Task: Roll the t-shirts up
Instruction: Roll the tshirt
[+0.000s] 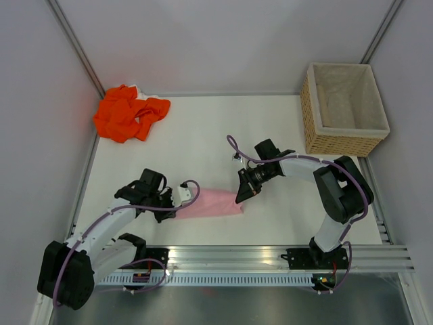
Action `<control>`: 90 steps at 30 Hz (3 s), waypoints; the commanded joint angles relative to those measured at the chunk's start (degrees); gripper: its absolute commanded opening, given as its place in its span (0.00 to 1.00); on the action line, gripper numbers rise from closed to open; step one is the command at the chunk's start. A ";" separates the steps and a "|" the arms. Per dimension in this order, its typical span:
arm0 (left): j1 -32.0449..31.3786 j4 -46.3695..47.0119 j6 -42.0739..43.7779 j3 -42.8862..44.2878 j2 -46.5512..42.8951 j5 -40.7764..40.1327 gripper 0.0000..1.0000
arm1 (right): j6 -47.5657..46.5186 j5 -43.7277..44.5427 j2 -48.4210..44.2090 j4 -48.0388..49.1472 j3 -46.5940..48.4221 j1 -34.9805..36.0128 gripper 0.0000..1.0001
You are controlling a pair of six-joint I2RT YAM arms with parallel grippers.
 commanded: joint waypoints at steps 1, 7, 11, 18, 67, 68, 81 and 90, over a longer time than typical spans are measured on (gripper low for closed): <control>0.19 -4.23 -0.73 3.86 -0.26 1.66 0.18 | -2.71 0.49 -0.23 -1.06 1.50 -0.24 0.00; 1.50 -8.02 -2.41 10.89 -1.49 -1.23 0.43 | -3.34 0.05 0.04 -2.12 2.74 0.55 0.00; 2.30 -5.58 -7.32 15.82 0.35 -1.24 0.43 | -4.13 0.05 0.21 -3.34 3.17 0.64 0.00; 2.21 5.60 -14.54 16.52 9.13 -0.71 0.59 | -4.74 0.49 0.21 -3.87 3.44 0.64 0.00; 3.70 13.25 -14.28 10.99 9.05 -3.70 0.02 | 12.38 33.45 -27.72 21.41 -6.72 4.76 0.68; 3.79 13.08 -14.10 11.08 8.97 -3.70 0.02 | 13.52 32.92 -29.22 23.00 -9.80 5.90 0.75; 3.97 10.09 -13.57 11.96 8.79 -3.35 0.02 | 20.03 28.35 -20.82 47.18 -24.94 8.37 0.84; 4.76 6.58 -13.22 13.36 6.69 -1.06 0.02 | 24.61 25.36 -15.85 55.63 -24.59 9.25 0.26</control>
